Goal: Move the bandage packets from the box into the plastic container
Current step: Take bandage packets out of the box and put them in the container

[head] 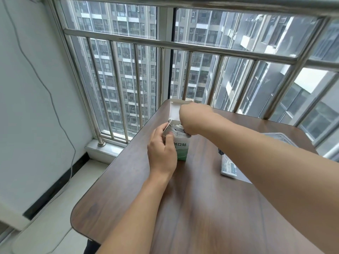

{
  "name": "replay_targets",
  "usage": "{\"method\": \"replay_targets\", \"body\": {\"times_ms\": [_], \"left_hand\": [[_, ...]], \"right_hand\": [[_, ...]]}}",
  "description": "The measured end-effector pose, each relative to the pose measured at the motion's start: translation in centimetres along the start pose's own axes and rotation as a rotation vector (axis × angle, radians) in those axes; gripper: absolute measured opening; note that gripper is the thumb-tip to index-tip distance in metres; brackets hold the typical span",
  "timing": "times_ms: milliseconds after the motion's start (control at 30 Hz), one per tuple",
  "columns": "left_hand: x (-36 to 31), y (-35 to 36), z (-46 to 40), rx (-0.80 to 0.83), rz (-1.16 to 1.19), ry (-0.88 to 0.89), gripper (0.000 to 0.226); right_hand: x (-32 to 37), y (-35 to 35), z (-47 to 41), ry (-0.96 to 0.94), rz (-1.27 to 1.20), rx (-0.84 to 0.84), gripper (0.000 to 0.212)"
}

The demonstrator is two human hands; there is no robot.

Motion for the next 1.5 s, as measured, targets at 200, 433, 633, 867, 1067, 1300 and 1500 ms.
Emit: {"method": "replay_targets", "body": {"times_ms": [200,433,633,867,1067,1300,1500], "left_hand": [[0.4,-0.2,-0.1,0.004,-0.061,-0.003,0.044],[0.4,-0.4,0.0,-0.001,-0.064,-0.021,0.043],[-4.6,-1.8,1.8,-0.150,0.029,0.239,0.042],[-11.6,2.5,6.4,0.832,0.256,-0.650,0.062],[-9.6,5.4,10.3,0.910,0.349,-0.651,0.046],[-8.6,7.3,12.7,0.826,0.430,-0.613,0.053],[-8.7,7.4,13.2,0.754,0.485,-0.610,0.055]], "right_hand": [[-1.1,-0.2,-0.4,0.001,-0.234,-0.101,0.020],[-7.5,-3.5,4.0,0.034,-0.699,-0.164,0.010],[-12.5,-2.6,8.0,-0.023,-1.118,-0.053,0.009],[-14.0,1.2,11.5,-0.247,-1.179,0.165,0.024],[-15.3,4.6,14.0,-0.190,-1.142,0.066,0.029],[-15.2,7.8,16.1,-0.146,-1.230,-0.222,0.027],[-15.1,8.9,16.7,-0.094,-1.343,-0.280,0.021]]}}
Point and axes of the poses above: each hand's wrist, its own z-axis away from the middle knuckle, its own y-axis out of the palm, x = y × z, the point moved 3 cm from there along -z, towards the middle knuckle, and after that the axes turned 4 degrees about z, right-handed, at the moved point
